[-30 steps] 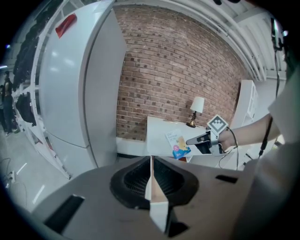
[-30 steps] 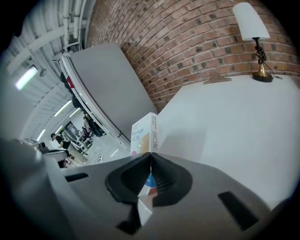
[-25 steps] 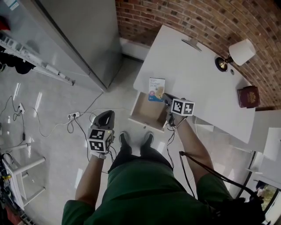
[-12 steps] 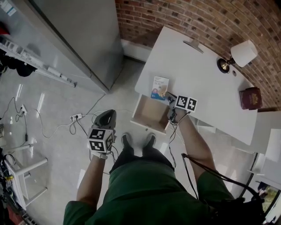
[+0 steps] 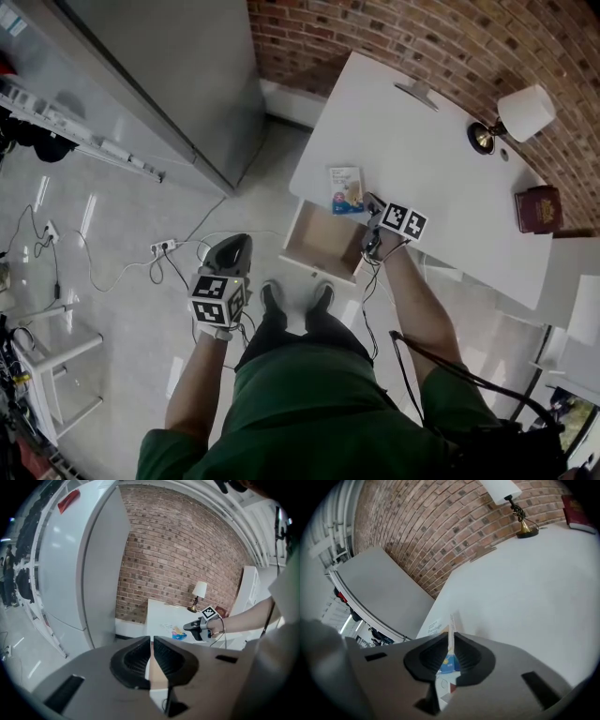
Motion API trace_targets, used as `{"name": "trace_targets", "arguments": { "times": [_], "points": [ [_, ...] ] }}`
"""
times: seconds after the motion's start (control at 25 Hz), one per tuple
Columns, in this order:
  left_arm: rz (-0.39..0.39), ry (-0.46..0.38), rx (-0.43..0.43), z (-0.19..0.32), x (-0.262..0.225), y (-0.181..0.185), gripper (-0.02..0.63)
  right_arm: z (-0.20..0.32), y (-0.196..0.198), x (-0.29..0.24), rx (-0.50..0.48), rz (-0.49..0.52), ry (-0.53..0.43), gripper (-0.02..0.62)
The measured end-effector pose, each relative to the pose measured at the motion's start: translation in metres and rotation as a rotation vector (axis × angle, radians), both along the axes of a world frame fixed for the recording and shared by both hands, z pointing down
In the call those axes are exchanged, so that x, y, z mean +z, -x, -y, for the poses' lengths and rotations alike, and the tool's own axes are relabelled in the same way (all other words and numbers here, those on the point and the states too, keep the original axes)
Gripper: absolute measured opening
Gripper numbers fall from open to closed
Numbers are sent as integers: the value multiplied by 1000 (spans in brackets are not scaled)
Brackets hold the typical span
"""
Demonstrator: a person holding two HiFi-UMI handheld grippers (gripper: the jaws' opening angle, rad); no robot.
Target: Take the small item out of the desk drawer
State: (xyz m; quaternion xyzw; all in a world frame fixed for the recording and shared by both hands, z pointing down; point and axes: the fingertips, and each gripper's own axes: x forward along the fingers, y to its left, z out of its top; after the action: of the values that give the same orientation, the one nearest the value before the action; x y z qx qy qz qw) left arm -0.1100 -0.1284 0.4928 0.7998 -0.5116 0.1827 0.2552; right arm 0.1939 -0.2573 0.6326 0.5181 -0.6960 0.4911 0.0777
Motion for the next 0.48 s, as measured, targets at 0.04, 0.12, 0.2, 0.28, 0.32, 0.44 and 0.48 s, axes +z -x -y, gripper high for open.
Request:
{"name": "trace_targets", "arguments": {
  "times": [0.04,0.12,0.2,0.28,0.32,0.44,0.48],
  "points": [
    [-5,3,2,0,0,-2,13,0,-3,-2,-2,-22,-8,48],
    [-12,0,6,2,-1,-5,13,1,-10,-7,-5,-64,-29,57],
    [-16,-7,11,5,-3,-9,14,2,-15,-16,1,-89,-58,57],
    [-19,-16,15,8,-5,-11,13,4,-18,-29,4,-107,-96,48],
    [-19,-22,16,10,-7,-12,13,6,-17,-37,3,-116,-119,43],
    [-19,-53,15,20,-17,-11,14,11,-8,-76,-17,-132,-203,24],
    [-19,-66,13,25,-22,-10,13,12,-3,-91,-28,-138,-236,20]
  ]
}}
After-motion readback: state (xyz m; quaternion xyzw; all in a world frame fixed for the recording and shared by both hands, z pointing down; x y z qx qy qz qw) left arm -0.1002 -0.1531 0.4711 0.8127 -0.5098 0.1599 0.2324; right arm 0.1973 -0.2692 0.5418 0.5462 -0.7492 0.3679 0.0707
